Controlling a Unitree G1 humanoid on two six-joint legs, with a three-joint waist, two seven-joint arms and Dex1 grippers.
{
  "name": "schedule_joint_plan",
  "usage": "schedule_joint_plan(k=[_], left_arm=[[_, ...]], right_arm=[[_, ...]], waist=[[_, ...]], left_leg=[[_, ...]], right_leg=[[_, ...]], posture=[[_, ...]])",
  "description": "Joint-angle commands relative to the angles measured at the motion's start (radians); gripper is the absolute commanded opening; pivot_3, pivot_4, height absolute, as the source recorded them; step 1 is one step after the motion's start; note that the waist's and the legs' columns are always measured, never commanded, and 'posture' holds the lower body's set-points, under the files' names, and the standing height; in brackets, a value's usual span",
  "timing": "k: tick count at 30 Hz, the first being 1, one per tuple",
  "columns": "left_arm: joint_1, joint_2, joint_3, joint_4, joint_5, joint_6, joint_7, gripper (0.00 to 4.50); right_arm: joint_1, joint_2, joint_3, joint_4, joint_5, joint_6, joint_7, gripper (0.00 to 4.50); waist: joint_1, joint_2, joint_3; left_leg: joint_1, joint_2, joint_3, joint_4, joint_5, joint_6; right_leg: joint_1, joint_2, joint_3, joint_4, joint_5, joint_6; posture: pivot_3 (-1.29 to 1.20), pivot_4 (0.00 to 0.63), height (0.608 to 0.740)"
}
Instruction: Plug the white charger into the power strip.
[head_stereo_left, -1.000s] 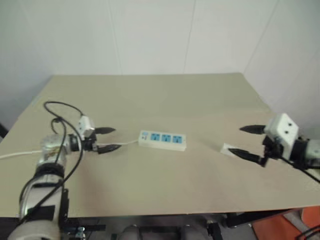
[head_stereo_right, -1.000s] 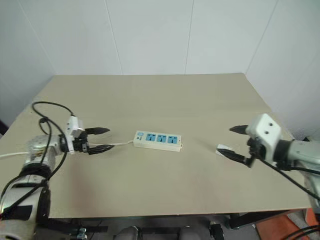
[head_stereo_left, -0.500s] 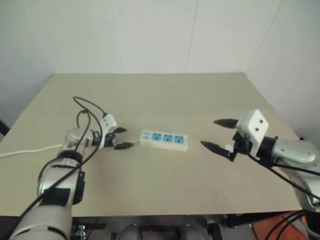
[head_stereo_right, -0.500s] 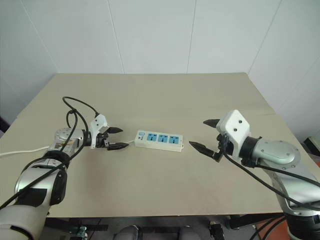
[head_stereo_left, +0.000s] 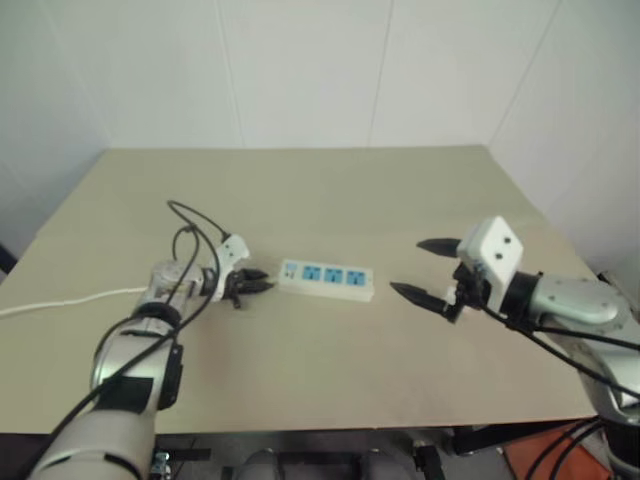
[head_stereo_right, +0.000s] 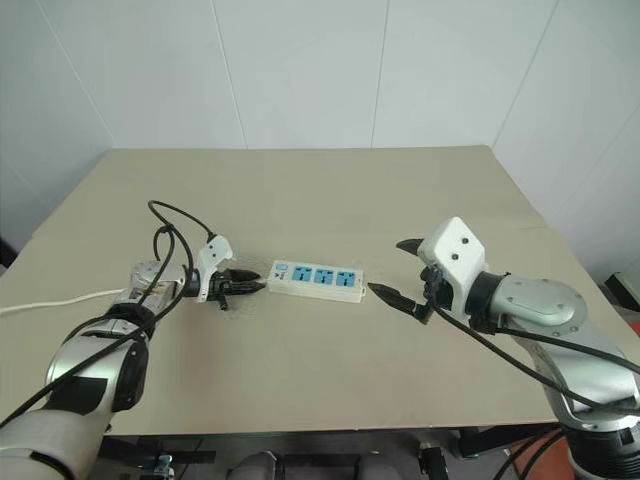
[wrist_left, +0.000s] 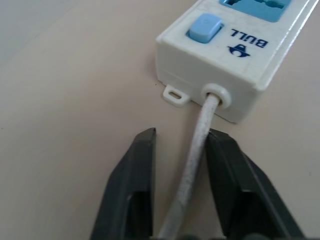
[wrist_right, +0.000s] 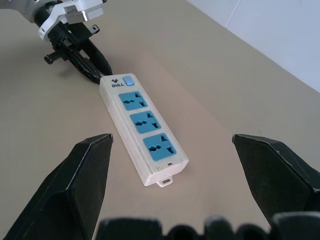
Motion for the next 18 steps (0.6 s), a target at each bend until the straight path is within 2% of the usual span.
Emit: schedule_joint_plan(k=[1,3,12,17,18], left_arm=[[0.015,0.01,0.009,0.005,0.006,0.024,-0.015,0.14],[0.018,0.017,0.007,0.003,0.009,0.017,-0.033,0.02],[0.026,0.09,0.055,-0.062,-0.083,-0.029,-0.388,0.02],[0.114,0.159,-0.028,-0.259,-0.158,0.044,-0.466,0.02],[0.173,0.187,-0.055,-0.391,-0.213,0.121,-0.466,0.02]], right_arm=[[-0.017,-0.002,0.005,-0.024,0.0,0.01,-0.013,4.5],[-0.019,-0.001,0.008,-0.022,0.002,0.011,-0.015,4.5],[-0.019,0.021,0.032,-0.019,-0.001,0.016,-0.031,4.5],[-0.016,0.035,0.057,-0.001,-0.013,0.005,-0.033,4.5],[-0.018,0.041,0.065,0.006,-0.016,0.003,-0.033,4.5]], waist=[[-0.001,0.0,0.0],[-0.002,0.0,0.0],[-0.004,0.0,0.0],[-0.004,0.0,0.0],[-0.004,0.0,0.0]], left_leg=[[0.0,0.0,0.0,0.0,0.0,0.0],[0.0,0.0,0.0,0.0,0.0,0.0],[-0.003,0.0,0.0,-0.002,0.0,0.0],[-0.005,0.0,0.0,-0.002,0.0,0.0],[-0.005,0.0,0.0,-0.002,0.0,0.0]], right_leg=[[0.0,0.0,0.0,0.0,0.0,0.001],[0.0,0.0,0.0,0.0,-0.001,0.001],[-0.004,0.0,0.0,-0.001,0.001,-0.002],[-0.005,0.0,0.0,-0.001,0.001,-0.002],[-0.005,0.0,0.0,-0.001,0.001,-0.002]], posture=[[0.0,0.15,0.74],[0.0,0.15,0.74],[0.0,0.15,0.74],[0.0,0.15,0.74],[0.0,0.15,0.74]])
